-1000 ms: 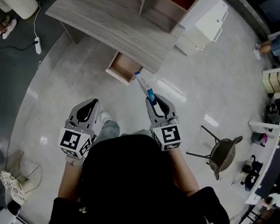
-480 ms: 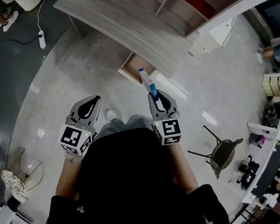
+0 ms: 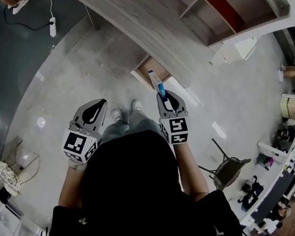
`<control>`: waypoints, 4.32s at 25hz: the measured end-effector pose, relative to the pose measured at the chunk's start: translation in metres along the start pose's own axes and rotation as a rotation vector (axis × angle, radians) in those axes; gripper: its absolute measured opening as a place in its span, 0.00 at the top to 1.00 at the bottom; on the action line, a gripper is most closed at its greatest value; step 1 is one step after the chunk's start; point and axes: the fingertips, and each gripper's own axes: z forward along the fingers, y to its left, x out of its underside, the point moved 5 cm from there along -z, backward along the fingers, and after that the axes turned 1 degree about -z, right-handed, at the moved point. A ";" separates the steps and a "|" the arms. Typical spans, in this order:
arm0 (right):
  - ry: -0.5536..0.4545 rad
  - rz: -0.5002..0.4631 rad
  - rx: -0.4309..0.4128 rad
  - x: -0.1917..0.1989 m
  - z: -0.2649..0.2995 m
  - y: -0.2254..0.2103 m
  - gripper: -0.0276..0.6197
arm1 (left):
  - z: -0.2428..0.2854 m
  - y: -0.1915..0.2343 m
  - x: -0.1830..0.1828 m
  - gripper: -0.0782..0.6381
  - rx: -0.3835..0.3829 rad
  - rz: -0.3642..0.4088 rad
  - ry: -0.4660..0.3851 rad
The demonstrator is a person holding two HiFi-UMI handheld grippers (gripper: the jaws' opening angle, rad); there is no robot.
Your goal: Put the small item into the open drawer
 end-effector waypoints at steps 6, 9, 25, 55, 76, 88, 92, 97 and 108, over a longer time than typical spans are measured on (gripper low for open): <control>0.051 -0.002 -0.065 0.014 0.032 -0.018 0.81 | 0.005 -0.003 -0.003 0.89 -0.071 -0.026 0.021; 0.075 -0.007 -0.088 0.020 0.051 -0.025 0.81 | 0.008 0.001 -0.004 0.89 -0.106 -0.037 0.027; 0.236 -0.032 -0.143 0.074 0.136 -0.056 0.81 | 0.010 0.006 0.007 0.89 -0.259 -0.086 0.115; 0.443 -0.120 -0.114 0.140 0.237 -0.066 0.81 | -0.012 -0.001 0.034 0.89 -0.386 -0.189 0.186; 0.435 -0.117 -0.106 0.129 0.240 -0.058 0.77 | -0.012 0.003 0.032 0.89 -0.375 -0.184 0.155; 0.383 -0.135 -0.103 0.095 0.214 -0.048 0.80 | -0.003 0.012 0.022 0.89 -0.330 -0.173 0.086; 0.332 -0.119 -0.119 0.069 0.196 -0.043 0.86 | 0.004 0.014 0.015 0.89 -0.298 -0.152 0.057; 0.260 -0.105 -0.134 0.036 0.167 -0.038 0.91 | 0.014 0.016 0.007 0.89 -0.259 -0.136 0.026; 0.086 -0.079 -0.119 -0.031 0.091 -0.038 0.94 | 0.030 0.021 -0.011 0.89 -0.183 -0.084 -0.035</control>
